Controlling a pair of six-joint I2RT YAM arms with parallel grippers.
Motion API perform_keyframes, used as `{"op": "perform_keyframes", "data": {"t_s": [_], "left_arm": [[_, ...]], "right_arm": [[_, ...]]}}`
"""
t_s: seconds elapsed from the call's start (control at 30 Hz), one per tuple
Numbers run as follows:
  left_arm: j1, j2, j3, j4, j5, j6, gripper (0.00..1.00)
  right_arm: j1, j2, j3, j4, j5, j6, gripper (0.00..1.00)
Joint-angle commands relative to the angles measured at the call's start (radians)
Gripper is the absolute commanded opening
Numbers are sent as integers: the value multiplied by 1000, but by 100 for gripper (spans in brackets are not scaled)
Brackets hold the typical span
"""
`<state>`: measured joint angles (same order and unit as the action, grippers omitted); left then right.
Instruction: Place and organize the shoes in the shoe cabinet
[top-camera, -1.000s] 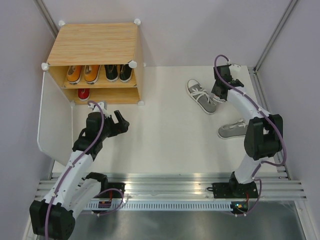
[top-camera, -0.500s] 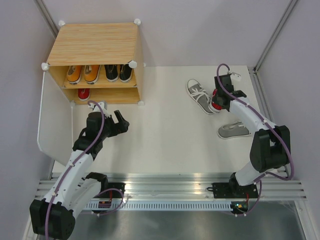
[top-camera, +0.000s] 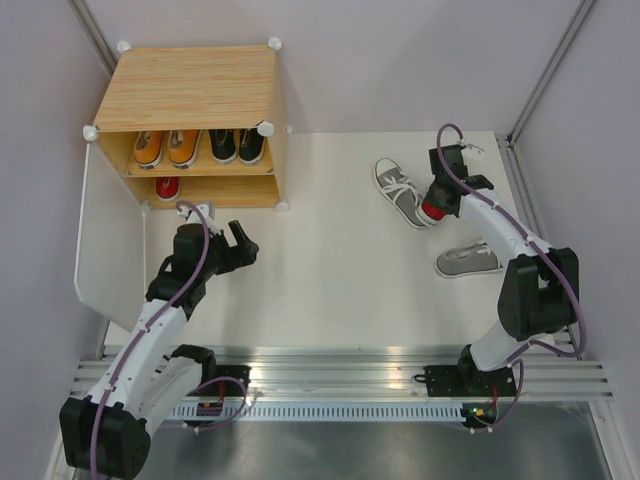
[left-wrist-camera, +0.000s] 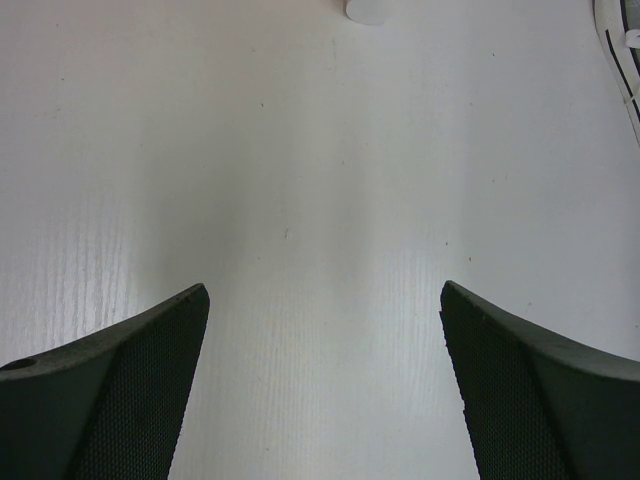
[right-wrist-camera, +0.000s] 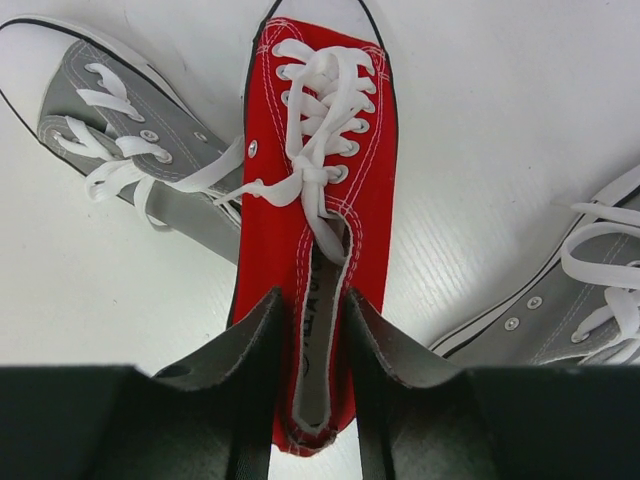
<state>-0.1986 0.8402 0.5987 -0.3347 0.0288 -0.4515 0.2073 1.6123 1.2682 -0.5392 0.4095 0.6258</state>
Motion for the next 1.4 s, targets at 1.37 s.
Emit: {"op": "perform_keyframes", "data": {"t_s": [1.37], "left_arm": [[-4, -10, 0, 23, -18, 7, 99]], "right_arm": [[414, 40, 374, 10, 20, -103, 1]]}}
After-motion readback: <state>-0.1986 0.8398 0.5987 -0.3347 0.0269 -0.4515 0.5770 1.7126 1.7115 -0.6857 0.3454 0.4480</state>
